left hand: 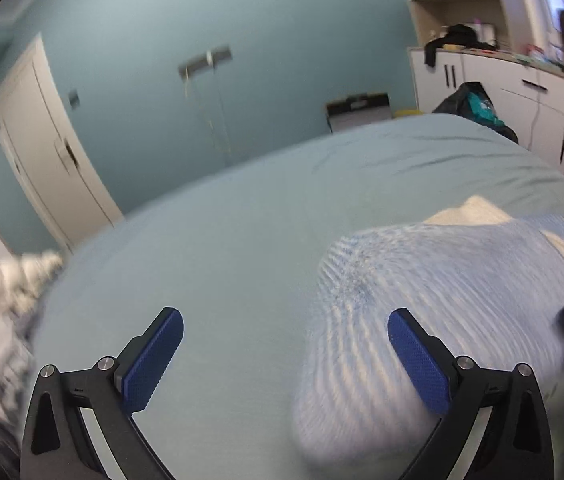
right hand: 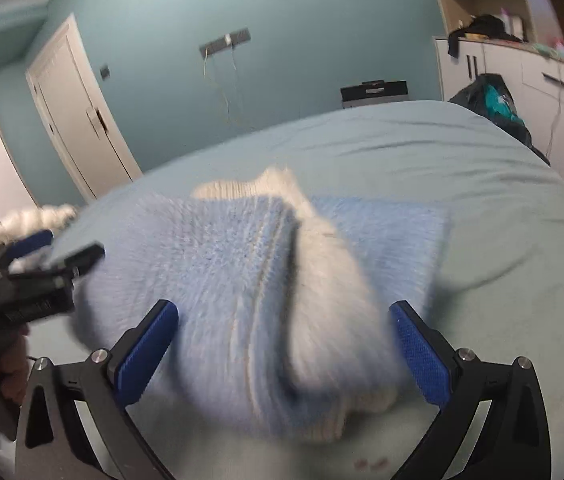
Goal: Fold small clothes
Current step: 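Release the rolled bundle and pull both tools back from it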
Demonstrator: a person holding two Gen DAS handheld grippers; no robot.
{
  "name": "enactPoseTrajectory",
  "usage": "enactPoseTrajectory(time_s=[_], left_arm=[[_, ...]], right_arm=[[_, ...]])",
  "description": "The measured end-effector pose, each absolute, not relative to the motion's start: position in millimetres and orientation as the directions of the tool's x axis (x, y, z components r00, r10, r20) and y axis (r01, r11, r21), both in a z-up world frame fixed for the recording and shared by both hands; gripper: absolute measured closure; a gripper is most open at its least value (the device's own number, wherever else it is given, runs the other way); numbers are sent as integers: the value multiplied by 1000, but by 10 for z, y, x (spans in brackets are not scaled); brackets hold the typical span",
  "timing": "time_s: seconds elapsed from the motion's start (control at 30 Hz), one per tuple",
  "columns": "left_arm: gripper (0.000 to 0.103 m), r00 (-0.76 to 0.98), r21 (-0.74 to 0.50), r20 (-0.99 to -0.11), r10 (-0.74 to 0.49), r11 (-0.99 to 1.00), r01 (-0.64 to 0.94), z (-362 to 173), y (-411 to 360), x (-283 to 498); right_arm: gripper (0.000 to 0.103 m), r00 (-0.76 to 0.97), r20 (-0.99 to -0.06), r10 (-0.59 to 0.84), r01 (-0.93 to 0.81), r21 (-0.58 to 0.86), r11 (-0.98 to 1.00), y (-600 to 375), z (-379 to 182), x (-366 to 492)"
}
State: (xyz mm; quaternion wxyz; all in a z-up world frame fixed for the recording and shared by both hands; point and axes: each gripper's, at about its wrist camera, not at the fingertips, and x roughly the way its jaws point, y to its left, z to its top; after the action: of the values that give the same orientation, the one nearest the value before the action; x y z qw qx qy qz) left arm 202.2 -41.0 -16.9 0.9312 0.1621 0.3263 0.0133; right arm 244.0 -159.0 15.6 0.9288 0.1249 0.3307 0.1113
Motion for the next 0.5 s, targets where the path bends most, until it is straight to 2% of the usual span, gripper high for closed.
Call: enactPoseTrajectory(time_s=[0.07, 0.3, 0.43, 0.5], left_arm=[[0, 808, 340, -573, 138, 937, 81, -5, -387, 1796], [0, 776, 311, -625, 86, 939, 146, 101, -405, 1165], [0, 772, 307, -632, 74, 938, 162, 106, -379, 795], [0, 763, 271, -643, 60, 950, 153, 112, -319, 674]], right_arm=[[1, 783, -556, 279, -106, 323, 940, -1752, 300, 2198], [1, 801, -578, 159, -62, 185, 981, -1866, 474, 1284], [1, 830, -528, 182, -70, 224, 972, -1855, 606, 906], [1, 825, -538, 174, -45, 245, 969, -1938, 584, 845]])
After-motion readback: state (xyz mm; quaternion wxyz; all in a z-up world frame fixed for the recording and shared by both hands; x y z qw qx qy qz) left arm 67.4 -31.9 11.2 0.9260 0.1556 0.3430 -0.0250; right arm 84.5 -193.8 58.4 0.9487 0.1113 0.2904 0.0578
